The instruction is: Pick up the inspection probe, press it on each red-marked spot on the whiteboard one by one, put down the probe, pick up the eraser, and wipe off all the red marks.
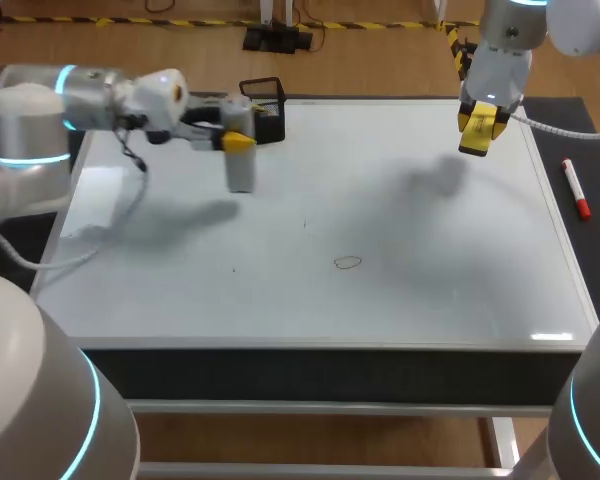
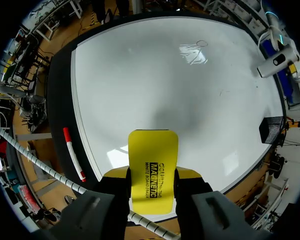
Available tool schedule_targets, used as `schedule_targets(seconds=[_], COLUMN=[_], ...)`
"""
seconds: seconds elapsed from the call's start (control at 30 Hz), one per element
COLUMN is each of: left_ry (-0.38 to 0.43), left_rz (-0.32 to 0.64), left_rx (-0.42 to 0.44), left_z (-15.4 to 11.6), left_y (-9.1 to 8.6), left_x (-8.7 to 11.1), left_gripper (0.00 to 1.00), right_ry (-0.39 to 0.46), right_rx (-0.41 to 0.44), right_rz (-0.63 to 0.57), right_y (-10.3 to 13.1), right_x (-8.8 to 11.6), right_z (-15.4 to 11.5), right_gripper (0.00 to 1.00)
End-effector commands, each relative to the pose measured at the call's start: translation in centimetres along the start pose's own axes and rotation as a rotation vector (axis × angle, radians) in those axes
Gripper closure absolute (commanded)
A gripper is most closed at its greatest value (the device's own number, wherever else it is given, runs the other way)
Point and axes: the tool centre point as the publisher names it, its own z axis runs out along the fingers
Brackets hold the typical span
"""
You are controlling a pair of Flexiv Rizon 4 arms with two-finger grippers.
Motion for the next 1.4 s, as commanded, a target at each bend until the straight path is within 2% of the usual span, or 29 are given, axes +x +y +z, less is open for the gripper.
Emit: schedule_targets(seconds=[0.03,0.27,0.53,1.07,1.17,1.23,1.4], left_ry=[-0.156,-0.230,-0.276,-0.294,-0.294,-0.294,-0.294], left_rz=[-0.004,-0.013,-0.014,-0.028,-0.028,-0.028,-0.028], left_rx=[-0.038,-0.026,-0.010,-0.005,-0.005,-0.005,-0.005], left_z=[-3.7,-7.1,-9.9,-10.5,-10.5,-10.5,-10.5], left_y=[-1.0,-0.8,-0.3,-0.3,-0.3,-0.3,-0.3], left_x=[0.3,-0.1,-0.5,-0.4,-0.4,-0.4,-0.4], left_gripper=[1.00,1.00,1.00,1.00,1.00,1.00,1.00], right_ry=[0.003,0.003,0.003,0.003,0.020,-0.002,0.087], right_rx=[0.000,0.000,0.000,0.000,0.008,-0.016,0.011], right_rz=[-0.002,-0.002,-0.002,-0.002,-0.034,-0.026,-0.048], right_y=[-0.1,-0.1,-0.1,-0.1,1.8,3.5,8.8], right_x=[0.1,0.1,0.1,0.1,-1.3,-2.1,-4.6], right_z=[-0.1,-0.1,-0.1,-0.1,-0.7,-0.7,0.0], right_gripper=[1.00,1.00,1.00,1.00,1.00,1.00,1.00])
